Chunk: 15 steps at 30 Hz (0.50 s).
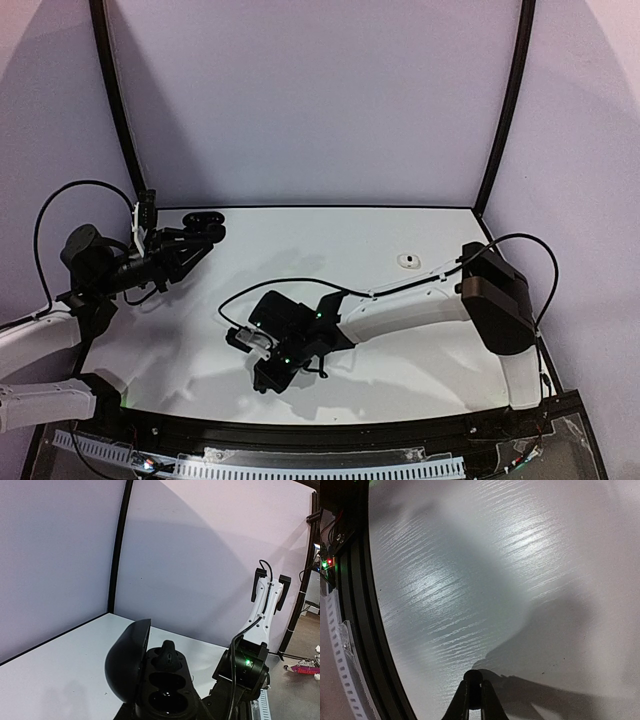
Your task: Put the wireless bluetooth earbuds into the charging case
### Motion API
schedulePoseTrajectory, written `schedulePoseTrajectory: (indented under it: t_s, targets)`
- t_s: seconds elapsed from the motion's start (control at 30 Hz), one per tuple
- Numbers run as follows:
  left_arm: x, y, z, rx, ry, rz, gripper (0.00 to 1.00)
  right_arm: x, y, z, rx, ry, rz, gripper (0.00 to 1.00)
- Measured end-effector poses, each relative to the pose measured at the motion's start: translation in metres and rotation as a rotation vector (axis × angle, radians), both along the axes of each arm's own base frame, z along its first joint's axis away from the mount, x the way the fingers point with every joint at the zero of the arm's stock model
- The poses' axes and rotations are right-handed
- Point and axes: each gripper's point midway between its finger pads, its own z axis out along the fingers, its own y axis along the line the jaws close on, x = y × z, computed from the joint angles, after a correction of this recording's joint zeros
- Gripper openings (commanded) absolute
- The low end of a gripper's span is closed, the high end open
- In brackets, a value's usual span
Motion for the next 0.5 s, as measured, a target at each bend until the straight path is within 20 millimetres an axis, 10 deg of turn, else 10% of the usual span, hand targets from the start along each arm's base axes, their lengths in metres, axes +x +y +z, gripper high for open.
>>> schedulePoseTrajectory:
  t_s: [0.5]
  targets:
    - [-0.0007,-0.0003,-0.0001,0.005,-0.010,-0.003,0.01,-0.0031,-0.0014,0.0004,-0.001,0.007,0.005,0.00]
